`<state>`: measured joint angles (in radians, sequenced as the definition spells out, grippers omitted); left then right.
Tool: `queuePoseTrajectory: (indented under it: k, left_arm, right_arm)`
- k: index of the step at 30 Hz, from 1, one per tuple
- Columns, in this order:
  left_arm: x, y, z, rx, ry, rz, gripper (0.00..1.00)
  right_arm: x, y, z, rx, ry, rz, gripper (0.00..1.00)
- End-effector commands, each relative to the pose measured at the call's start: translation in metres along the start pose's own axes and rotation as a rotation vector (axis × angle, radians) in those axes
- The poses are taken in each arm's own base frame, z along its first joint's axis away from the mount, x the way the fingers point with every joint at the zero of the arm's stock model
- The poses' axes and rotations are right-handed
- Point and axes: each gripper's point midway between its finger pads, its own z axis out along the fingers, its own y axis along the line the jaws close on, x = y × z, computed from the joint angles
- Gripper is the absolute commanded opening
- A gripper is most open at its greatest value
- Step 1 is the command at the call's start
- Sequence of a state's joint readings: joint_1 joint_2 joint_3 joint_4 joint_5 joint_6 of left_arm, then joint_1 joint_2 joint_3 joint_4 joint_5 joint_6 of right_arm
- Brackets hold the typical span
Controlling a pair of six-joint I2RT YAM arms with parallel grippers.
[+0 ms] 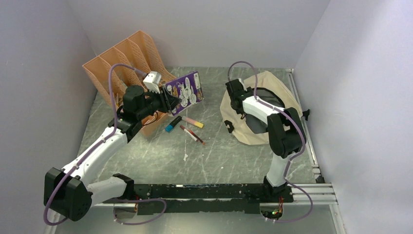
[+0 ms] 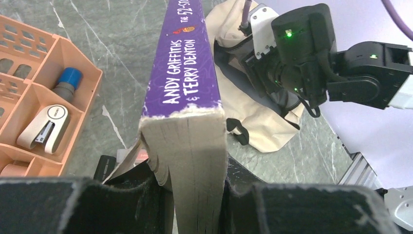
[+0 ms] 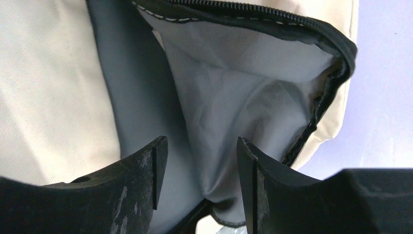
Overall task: Pack the student bag
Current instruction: Place the book in the student bag.
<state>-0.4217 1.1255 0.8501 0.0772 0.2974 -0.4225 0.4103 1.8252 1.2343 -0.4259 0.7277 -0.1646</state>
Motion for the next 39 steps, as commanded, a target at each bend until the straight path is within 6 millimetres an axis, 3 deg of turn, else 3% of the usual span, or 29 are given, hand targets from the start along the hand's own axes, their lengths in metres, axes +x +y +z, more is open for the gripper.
queuePoseTrajectory:
  k: [1,12,17,22,26,30,35,39]
  left_arm:
    - [-0.031,-0.015,-0.006,0.034,-0.108,0.054,0.05]
    - [-0.029,-0.017,-0.006,0.038,-0.099,0.066,0.05]
    - [-0.028,-0.016,-0.005,0.035,-0.094,0.066,0.05]
    - [-0.028,-0.012,-0.004,0.013,-0.093,0.064,0.05]
    - [-0.028,-0.010,-0.004,0.005,-0.093,0.060,0.05]
    - [-0.026,-0.009,-0.002,0.002,-0.094,0.040,0.05]
    - [-0.023,-0.007,0.007,0.000,-0.075,-0.011,0.05]
    - [-0.019,-0.003,0.011,-0.027,-0.079,-0.142,0.05]
  right_arm:
    - [-0.014,-0.014,0.021,0.063,-0.019,0.039,0.59]
    - [-0.001,-0.013,0.059,0.119,0.046,-0.005,0.59]
    - [-0.004,-0.020,0.059,0.130,0.053,0.006,0.45]
    - [-0.008,-0.027,0.050,0.127,0.067,0.028,0.23]
    - [-0.013,-0.030,0.040,0.098,0.081,0.040,0.00]
    - [-0.036,-0.022,0.019,-0.008,0.028,0.107,0.00]
    - [-0.073,0.015,-0.021,-0.199,-0.015,0.157,0.00]
    - [-0.090,0.040,-0.043,-0.288,0.001,0.229,0.00]
